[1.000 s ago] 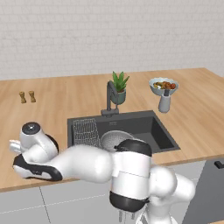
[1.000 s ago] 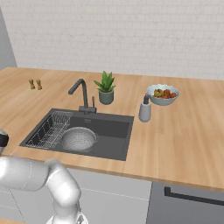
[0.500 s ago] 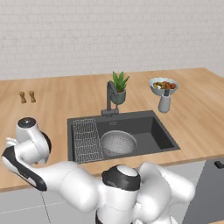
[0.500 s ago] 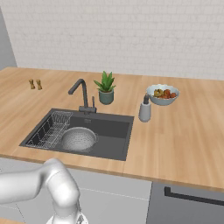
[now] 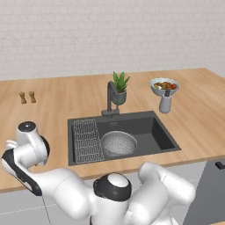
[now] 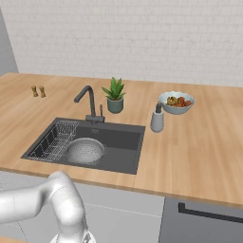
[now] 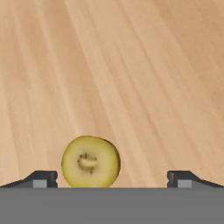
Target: Put the colander in the sink, put the kiwi in the colander, and turn on the sink faucet and pour water over the colander.
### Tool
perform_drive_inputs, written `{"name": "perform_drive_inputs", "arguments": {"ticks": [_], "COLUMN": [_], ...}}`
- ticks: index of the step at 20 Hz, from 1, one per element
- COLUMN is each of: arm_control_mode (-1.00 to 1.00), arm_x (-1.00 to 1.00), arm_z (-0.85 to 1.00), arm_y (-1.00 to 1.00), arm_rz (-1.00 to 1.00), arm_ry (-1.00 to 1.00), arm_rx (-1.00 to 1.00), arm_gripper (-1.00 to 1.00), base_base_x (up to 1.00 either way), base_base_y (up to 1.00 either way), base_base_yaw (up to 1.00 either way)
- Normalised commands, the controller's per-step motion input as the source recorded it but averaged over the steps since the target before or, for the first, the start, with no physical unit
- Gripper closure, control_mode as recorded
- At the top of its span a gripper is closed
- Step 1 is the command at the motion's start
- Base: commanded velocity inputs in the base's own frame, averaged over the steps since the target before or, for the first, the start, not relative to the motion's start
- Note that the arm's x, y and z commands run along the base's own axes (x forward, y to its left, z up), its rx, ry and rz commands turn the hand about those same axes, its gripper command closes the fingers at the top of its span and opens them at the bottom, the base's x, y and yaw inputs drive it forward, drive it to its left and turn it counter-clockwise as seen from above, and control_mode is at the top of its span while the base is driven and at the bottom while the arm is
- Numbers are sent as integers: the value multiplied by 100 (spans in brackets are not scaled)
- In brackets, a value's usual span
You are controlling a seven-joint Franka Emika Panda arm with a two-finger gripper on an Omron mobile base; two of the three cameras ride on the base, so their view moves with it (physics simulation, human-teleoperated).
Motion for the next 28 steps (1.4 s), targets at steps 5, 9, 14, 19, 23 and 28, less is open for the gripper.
{"name": "perform_drive_inputs", "arguments": {"ticks": [5, 9, 14, 19, 23, 28], "arm_control_mode": [-100, -100, -100, -100, -100, -100], "arm_x": [30, 23, 2, -1, 0, -16], "arm_z": [-15, -11, -11, -11, -13, -13], "arm_y": [21, 25, 23, 5, 7, 0], "arm_rz": [2, 3, 6, 5, 3, 1], "arm_ry": [3, 10, 13, 8, 0, 0], "arm_rx": [0, 0, 0, 0, -1, -5], "arm_gripper": [-100, -100, -100, -100, -100, -100], "base_base_x": [0, 0, 0, 0, 0, 0], "base_base_y": [0, 0, 0, 0, 0, 0], "base_base_yaw": [0, 0, 0, 0, 0, 0]}}
